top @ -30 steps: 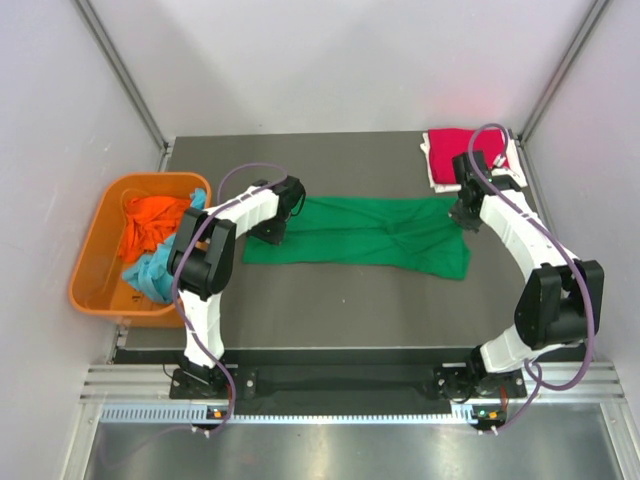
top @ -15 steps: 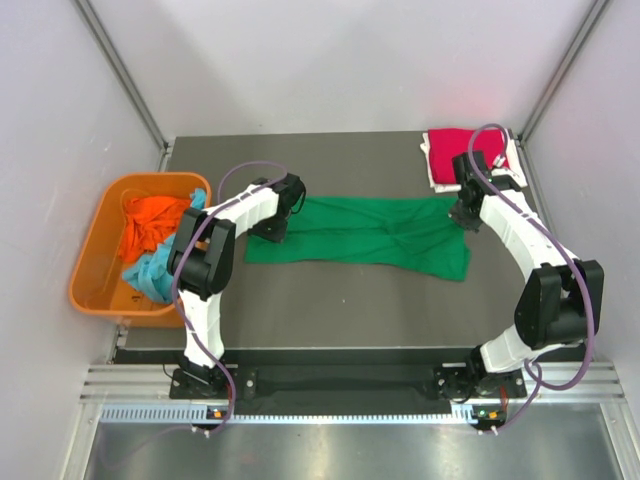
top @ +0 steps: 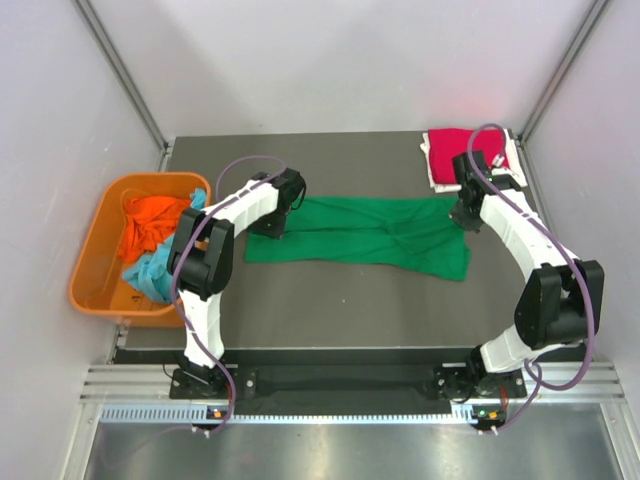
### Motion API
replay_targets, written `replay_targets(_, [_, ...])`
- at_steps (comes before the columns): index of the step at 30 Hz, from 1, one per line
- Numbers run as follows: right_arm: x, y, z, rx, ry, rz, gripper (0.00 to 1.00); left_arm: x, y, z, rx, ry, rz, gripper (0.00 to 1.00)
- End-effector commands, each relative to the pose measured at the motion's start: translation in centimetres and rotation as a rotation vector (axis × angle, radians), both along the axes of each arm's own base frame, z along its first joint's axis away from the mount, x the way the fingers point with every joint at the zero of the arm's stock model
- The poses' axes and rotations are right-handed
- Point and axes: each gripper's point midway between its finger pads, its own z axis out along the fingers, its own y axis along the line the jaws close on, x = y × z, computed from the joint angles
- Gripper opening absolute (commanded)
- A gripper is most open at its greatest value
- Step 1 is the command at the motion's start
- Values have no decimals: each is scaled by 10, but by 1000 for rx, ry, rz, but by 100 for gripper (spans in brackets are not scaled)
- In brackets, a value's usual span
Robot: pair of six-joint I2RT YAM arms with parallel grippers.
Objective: Fold and stack the t-shirts
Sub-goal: Fold the tshirt
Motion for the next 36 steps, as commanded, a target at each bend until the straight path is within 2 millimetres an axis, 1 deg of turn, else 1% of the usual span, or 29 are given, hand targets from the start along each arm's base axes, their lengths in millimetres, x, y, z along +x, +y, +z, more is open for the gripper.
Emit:
replay_targets(1, [21,-4,37,-26,-123,21,0,2,7,8,16,-19,17,0])
replay_targets(2, [25,0,38,-25,-128,40,0,2,6,7,11,-12,14,0])
replay_targets(3, [28,3,34,-39,-108,70,0,2,5,5,10,-6,12,0])
replay_targets(4, [34,5,40,-44,-119,85,0,1,5,1,12,5,12,0])
replay_targets(5, [37,6,41,-60,-117,94,0,2,3,-1,7,5,11,0])
replay_targets(6, [40,10,38,-80,-97,127,0,2,3,-4,10,12,8,0])
replay_targets(7, [46,12,43,-90,-108,141,0,3,3,-5,10,12,8,0])
replay_targets(8, [49,13,44,-107,-106,151,0,5,2,-5,11,10,7,0])
replay_targets(9, [53,16,38,-124,-81,183,0,6,2,-5,13,11,-1,0])
replay_targets(10, [59,18,43,-128,-91,198,0,6,2,-7,17,19,-1,0])
replay_targets(11, [62,21,42,-127,-86,219,0,7,2,-6,20,18,-1,0])
replay_targets(13, [72,30,34,-135,-62,295,0,5,5,-8,35,30,-1,0])
replay_targets(16, [79,35,28,-130,-53,329,0,5,8,-9,53,33,-1,0])
replay_targets(23, [94,35,2,-161,16,357,0,6,8,-10,57,43,-7,1])
replay_targets(24, [98,35,-3,-168,26,357,0,6,7,-10,56,48,-12,9])
replay_targets(27, [105,31,-11,-176,39,333,0,9,4,-2,48,50,-41,31])
replay_targets(28, [106,27,-10,-183,43,320,0,13,2,7,43,33,-45,34])
replay_targets(29, [105,24,-12,-181,57,299,0,13,3,13,53,31,-55,37])
replay_targets(30, [109,20,-4,-179,42,277,5,16,3,24,49,6,-64,40])
replay_targets(31, [110,17,-1,-179,43,268,10,20,2,34,48,-16,-72,45])
replay_targets(32, [105,12,3,-191,61,254,15,22,2,43,48,-33,-82,48])
replay_targets(33, [106,11,16,-191,35,235,23,24,3,59,49,-63,-102,50])
replay_targets(34, [103,10,21,-192,33,228,27,26,2,66,47,-84,-119,50])
replay_targets(35, [94,9,30,-175,29,207,30,27,0,79,47,-107,-174,50])
replay_targets(36, [86,10,30,-161,41,193,33,33,-7,83,21,-138,-210,50])
